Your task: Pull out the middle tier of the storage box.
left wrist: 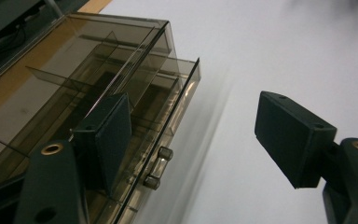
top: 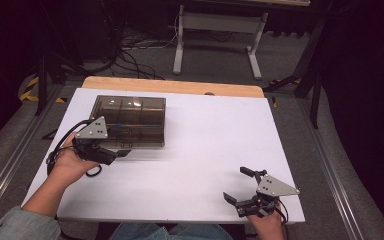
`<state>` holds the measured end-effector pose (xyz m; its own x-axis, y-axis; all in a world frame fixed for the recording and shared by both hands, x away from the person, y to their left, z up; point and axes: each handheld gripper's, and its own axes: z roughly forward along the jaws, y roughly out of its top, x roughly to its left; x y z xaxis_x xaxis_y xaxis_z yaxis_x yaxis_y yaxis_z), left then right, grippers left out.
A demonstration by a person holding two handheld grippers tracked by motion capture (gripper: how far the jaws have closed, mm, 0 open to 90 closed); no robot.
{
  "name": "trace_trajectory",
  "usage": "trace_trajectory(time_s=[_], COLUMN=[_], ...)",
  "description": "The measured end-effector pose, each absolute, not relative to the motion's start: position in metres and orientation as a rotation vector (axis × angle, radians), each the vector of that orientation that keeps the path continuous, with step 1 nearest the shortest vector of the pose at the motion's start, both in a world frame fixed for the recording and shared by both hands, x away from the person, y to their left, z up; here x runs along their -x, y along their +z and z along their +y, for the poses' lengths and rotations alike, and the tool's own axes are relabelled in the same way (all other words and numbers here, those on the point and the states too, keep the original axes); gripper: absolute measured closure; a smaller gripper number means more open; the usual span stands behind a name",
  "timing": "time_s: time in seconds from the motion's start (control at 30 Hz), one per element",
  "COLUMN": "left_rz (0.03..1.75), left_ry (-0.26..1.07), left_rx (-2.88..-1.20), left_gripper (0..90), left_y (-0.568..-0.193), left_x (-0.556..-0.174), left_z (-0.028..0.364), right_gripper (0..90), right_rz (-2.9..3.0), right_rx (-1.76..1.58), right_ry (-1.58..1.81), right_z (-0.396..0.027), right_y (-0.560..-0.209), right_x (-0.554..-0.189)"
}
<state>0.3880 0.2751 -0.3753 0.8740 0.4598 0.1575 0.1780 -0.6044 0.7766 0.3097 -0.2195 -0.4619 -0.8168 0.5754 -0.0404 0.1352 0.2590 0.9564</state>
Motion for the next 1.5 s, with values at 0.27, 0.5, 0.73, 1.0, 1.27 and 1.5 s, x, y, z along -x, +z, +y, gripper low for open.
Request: trace_trajectory(time_s=[0.27, 0.5, 0.73, 1.0, 1.27, 1.5], left_rz=[0.446, 0.437, 0.393, 0.381, 0.369, 0.363], left_ry=[0.469, 0.487, 0.512, 0.508, 0.488, 0.468], left_rx=[-2.3, -2.382, -2.468, -2.499, -2.516, -2.542], left_gripper=[27.7, 27.7, 30.6, 31.8, 35.0, 37.3], left_y=[-0.374, -0.376, -0.379, -0.381, -0.381, -0.385], left_x=[-0.397, -0.405, -0.41, -0.414, -0.415, -0.416], left_z=[0.274, 0.269, 0.259, 0.257, 0.255, 0.251], right_gripper=[1.3, 1.3, 1.3, 1.3, 1.3, 1.3], right_rz=[2.159, 2.16, 2.164, 2.167, 2.169, 2.17], right_rx=[-0.647, -0.644, -0.643, -0.641, -0.639, -0.637], right_ry=[1.584, 1.583, 1.583, 1.582, 1.585, 1.586], right_z=[-0.219, -0.219, -0.219, -0.219, -0.219, -0.219], right_y=[-0.462, -0.462, -0.462, -0.463, -0.463, -0.463], right_x=[-0.31, -0.31, -0.31, -0.31, -0.31, -0.31])
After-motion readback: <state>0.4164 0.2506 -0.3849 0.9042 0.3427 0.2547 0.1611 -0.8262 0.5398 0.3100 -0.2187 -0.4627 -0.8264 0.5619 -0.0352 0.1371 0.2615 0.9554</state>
